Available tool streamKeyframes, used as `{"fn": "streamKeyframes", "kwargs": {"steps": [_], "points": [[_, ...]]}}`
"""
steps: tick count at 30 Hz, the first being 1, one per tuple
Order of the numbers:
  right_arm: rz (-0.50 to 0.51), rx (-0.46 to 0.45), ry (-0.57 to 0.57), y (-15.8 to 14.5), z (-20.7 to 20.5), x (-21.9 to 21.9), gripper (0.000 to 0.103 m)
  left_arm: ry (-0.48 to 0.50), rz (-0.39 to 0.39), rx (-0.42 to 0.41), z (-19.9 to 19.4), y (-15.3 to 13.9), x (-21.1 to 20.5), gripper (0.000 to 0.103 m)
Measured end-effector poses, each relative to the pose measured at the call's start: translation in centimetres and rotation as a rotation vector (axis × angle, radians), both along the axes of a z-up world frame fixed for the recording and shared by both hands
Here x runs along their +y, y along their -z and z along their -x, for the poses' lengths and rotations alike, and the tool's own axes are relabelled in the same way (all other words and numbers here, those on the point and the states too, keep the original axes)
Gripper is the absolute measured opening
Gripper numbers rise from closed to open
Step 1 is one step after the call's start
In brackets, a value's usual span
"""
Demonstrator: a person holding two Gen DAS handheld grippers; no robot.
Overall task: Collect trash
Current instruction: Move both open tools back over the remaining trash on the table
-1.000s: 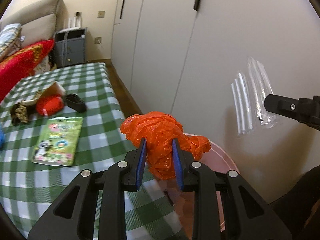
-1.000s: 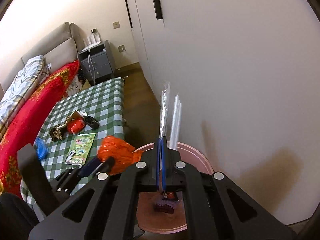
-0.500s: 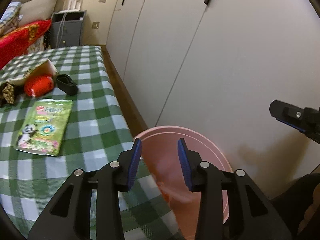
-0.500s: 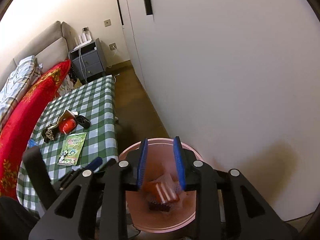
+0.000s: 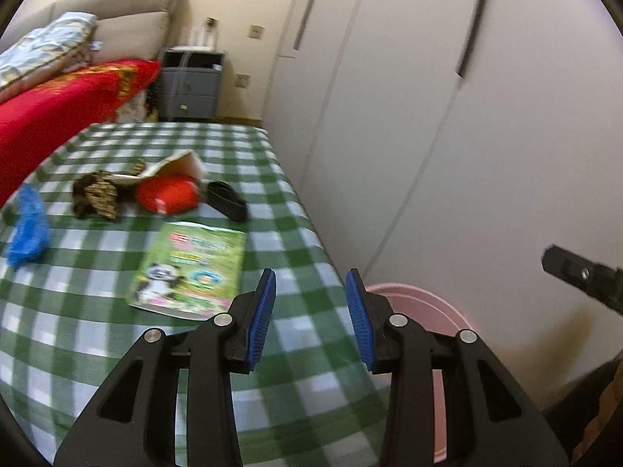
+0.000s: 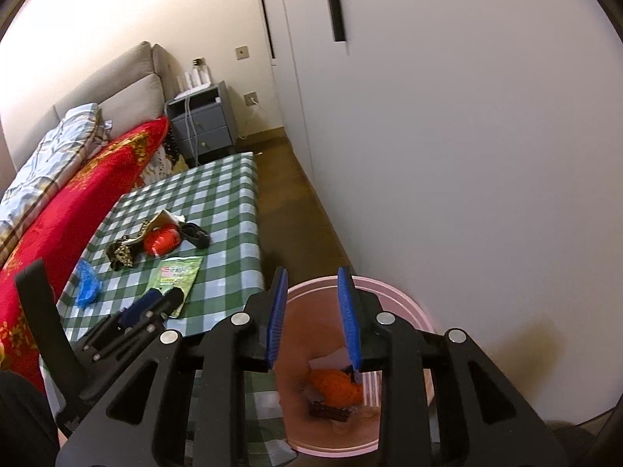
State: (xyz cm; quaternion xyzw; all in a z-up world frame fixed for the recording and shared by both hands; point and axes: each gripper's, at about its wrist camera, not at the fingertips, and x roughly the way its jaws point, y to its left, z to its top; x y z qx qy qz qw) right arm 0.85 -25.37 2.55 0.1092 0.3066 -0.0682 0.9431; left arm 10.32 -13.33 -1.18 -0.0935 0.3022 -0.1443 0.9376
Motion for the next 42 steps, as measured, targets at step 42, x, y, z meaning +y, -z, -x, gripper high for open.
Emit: {"fn": "streamKeyframes", "kwargs": {"steps": [42], "points": [[-0.065,-0.019,-0.289,5.0,-14.7,11.4,0.028,-0.668,-0.078,-0.011,-2.6,0.2,19.2,0.038]]}}
